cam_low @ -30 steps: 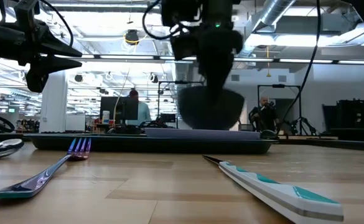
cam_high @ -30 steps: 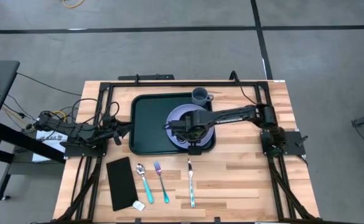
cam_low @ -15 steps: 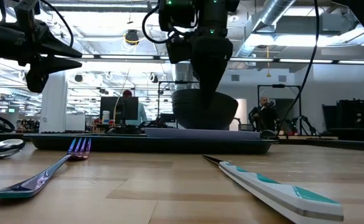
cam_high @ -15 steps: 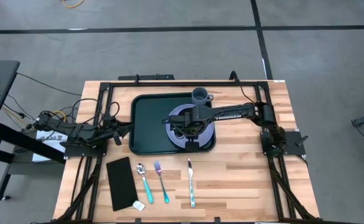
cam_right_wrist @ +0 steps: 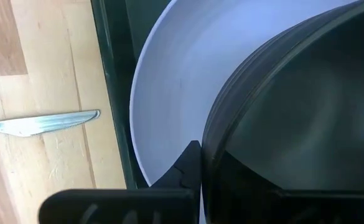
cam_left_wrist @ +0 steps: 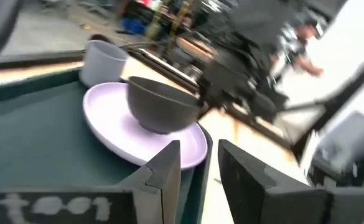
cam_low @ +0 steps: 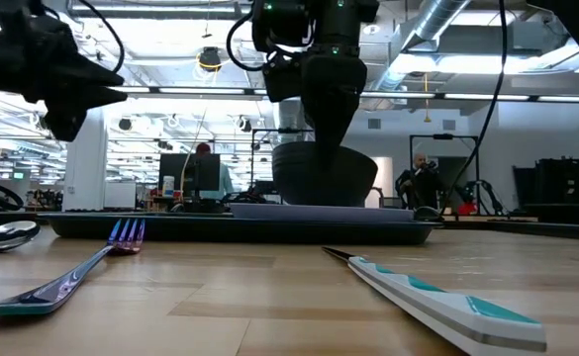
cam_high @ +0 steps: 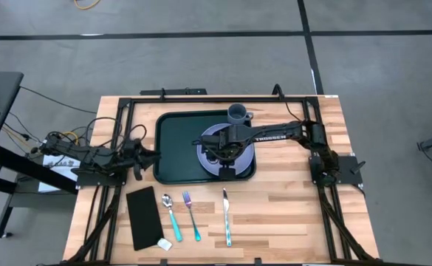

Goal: Set up tray
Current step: Put the black bowl on the purple plate

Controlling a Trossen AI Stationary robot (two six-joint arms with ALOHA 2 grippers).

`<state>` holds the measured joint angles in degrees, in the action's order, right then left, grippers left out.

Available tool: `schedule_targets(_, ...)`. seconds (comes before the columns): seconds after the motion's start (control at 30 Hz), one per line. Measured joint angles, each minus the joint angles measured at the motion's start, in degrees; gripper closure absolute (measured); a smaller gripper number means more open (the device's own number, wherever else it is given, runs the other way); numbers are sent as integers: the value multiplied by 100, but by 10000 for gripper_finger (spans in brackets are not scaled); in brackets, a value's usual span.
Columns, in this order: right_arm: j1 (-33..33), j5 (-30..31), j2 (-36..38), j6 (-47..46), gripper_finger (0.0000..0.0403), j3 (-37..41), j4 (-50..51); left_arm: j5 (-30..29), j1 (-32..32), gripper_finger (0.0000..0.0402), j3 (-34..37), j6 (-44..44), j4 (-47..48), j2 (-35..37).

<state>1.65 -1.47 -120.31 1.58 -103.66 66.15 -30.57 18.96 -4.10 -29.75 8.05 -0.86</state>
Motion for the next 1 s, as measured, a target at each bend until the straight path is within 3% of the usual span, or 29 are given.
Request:
schedule_targets(0.27,41,0,0,-6,402,0,7,755,2,306,0,1886,13,-58)
schedule_targets(1.0,51,-44,-262,-130,389,0,143,741,0,306,0,1957,-13,-365)
